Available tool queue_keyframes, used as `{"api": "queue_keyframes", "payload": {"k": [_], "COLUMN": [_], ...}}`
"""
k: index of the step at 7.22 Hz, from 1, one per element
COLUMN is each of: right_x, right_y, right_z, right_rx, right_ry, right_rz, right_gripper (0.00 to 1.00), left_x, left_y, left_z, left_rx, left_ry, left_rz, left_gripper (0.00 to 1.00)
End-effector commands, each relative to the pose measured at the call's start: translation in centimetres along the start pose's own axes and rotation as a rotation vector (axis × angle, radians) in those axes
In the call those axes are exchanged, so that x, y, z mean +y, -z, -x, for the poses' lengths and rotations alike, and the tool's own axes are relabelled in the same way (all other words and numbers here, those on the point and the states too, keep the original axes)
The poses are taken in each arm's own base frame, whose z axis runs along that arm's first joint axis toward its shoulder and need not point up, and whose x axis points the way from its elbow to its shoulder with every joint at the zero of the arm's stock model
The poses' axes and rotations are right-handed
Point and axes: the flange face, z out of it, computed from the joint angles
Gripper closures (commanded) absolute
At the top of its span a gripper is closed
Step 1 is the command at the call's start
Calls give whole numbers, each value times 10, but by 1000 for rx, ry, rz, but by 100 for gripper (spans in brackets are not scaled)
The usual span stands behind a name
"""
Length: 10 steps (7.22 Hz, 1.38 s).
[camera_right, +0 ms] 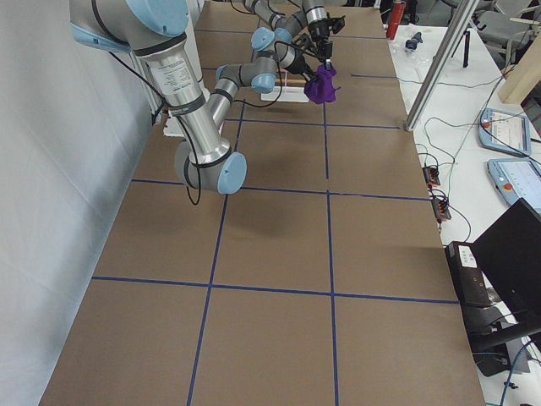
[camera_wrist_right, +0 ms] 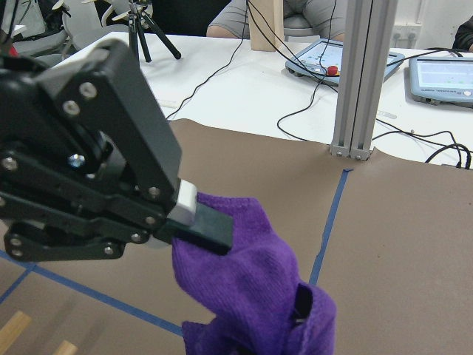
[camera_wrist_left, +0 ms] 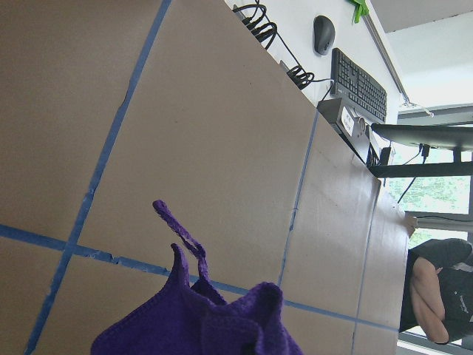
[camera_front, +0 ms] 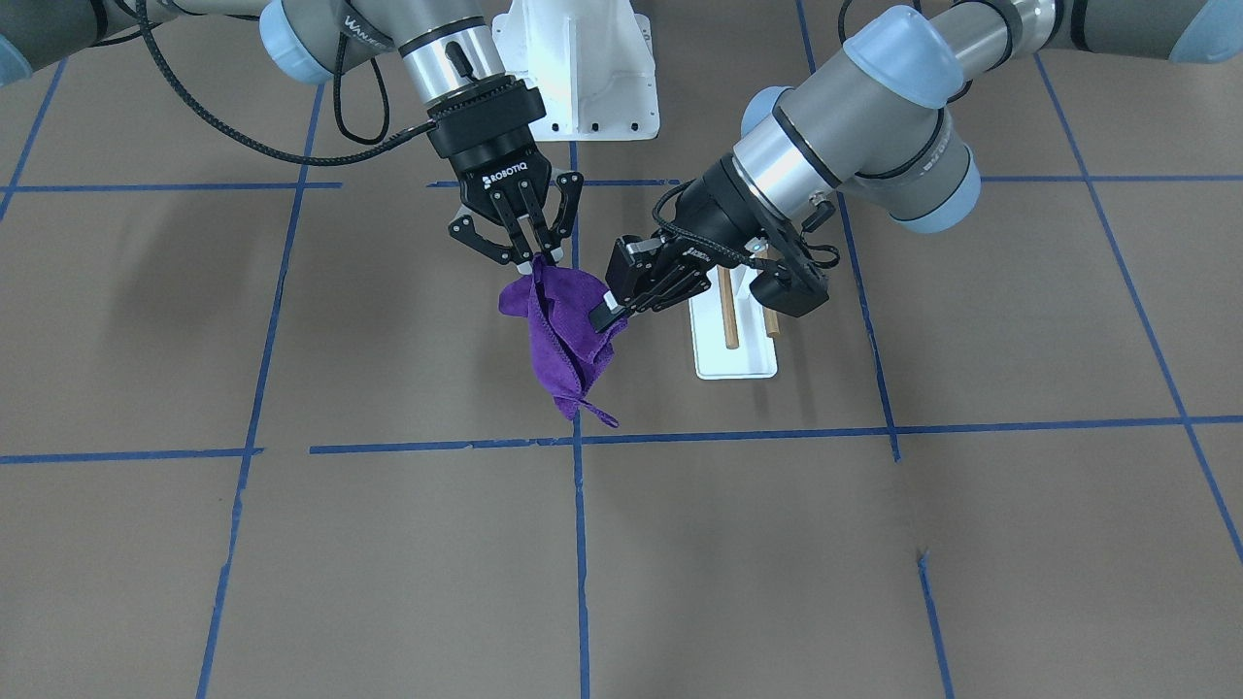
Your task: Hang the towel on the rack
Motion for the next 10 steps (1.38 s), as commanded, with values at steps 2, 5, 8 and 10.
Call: {"api": "queue_keyframes", "payload": {"k": [2,5,8,10], "right_x": [-2,7,-10,-23], "right_y": [10,11,33,47], "right_z": [-1,-24,-123,-197], "right_rx": [-16,8,29,36], "right_ry": [-3,45,153,173], "right_rz": [-6,17,99,185], "right_gripper": [0,0,0,0], "left_x": [2,14,43,49], "left_y": [5,25,63,82], "left_z": [-2,-11,-28,3], "left_rx": [-6,-4,-16,-25], "left_ry": [-1,5,87,107], "left_rz": [30,41,31,-7], "left_gripper": [100,100,100,100]}}
